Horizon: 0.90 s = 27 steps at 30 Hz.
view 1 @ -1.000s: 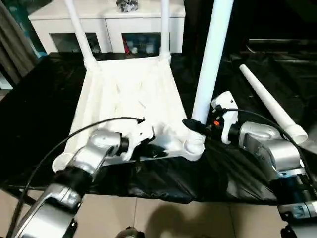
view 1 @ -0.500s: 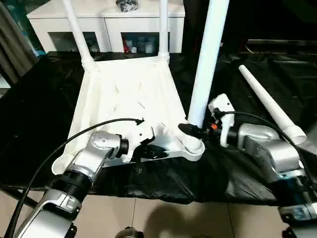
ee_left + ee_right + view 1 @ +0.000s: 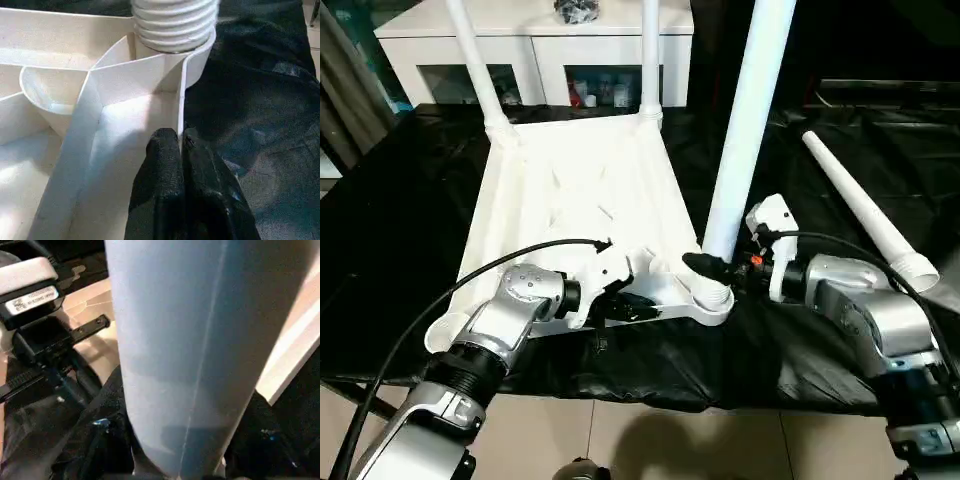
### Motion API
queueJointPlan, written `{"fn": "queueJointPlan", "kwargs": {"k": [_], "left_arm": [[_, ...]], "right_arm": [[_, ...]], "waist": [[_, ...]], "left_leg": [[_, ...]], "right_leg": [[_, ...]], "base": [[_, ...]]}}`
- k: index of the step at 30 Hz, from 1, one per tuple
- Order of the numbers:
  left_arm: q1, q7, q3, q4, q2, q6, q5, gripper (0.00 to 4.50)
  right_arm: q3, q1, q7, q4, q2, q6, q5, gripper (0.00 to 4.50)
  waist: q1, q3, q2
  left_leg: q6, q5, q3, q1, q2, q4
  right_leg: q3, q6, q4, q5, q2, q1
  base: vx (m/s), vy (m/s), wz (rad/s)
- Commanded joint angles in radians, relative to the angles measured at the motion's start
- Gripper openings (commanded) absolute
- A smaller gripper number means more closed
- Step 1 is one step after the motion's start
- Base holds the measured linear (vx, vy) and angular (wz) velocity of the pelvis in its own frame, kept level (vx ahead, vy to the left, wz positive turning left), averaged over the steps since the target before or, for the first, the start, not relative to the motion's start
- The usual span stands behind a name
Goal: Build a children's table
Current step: Insert table leg to table base
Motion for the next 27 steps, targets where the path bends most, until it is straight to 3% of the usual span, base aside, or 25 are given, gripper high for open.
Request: {"fn": "queueJointPlan", "kwargs": {"k": [1,13,16,20,27], "left_arm": [[-0.008,0.002,0.029,-0.014,-0.01,0.0,-0.02,0.0],[-0.018,0.003,0.033,-0.005,-0.015,-0.005,-0.021,0.0],[-0.018,0.006,0.038,-0.003,-0.018,-0.007,-0.018,0.0],[-0.016,0.018,0.044,-0.002,-0.02,-0.011,-0.018,0.0],[-0.019,0.029,0.05,0.005,-0.027,-0.014,-0.018,0.0]], "right_arm": [[0.014,0.025,0.006,0.001,-0.017,0.032,-0.007,1.89],[0.002,0.023,-0.01,0.029,-0.017,0.02,-0.015,1.89],[-0.023,0.033,-0.025,0.046,0.0,0.019,0.006,1.89],[-0.092,0.073,-0.078,0.079,0.042,-0.005,0.04,1.89],[-0.11,0.168,-0.112,0.072,0.078,-0.073,0.032,1.88]], "waist": [[0.005,-0.068,-0.005],[0.007,-0.067,-0.006],[0.006,-0.067,-0.005],[0.006,-0.067,-0.005],[0.005,-0.068,-0.001]], "left_leg": [[-0.021,-0.289,-0.048,0.03,0.08,-0.09],[-0.019,-0.286,-0.047,0.029,0.079,-0.089],[-0.02,-0.29,-0.048,0.03,0.079,-0.09],[-0.02,-0.294,-0.048,0.03,0.08,-0.091],[-0.02,-0.304,-0.05,0.029,0.079,-0.094]], "right_leg": [[0.064,-0.201,-0.086,-0.26,-0.086,0.043],[0.064,-0.196,-0.089,-0.274,-0.088,0.042],[0.065,-0.197,-0.09,-0.277,-0.089,0.041],[0.064,-0.197,-0.091,-0.277,-0.089,0.04],[0.064,-0.184,-0.094,-0.285,-0.089,0.041]], "base": [[0.0,0.0,0.0],[0.0,0.0,0.0],[0.0,0.0,0.0],[0.0,0.0,0.0],[0.0,0.0,0.0]]}}
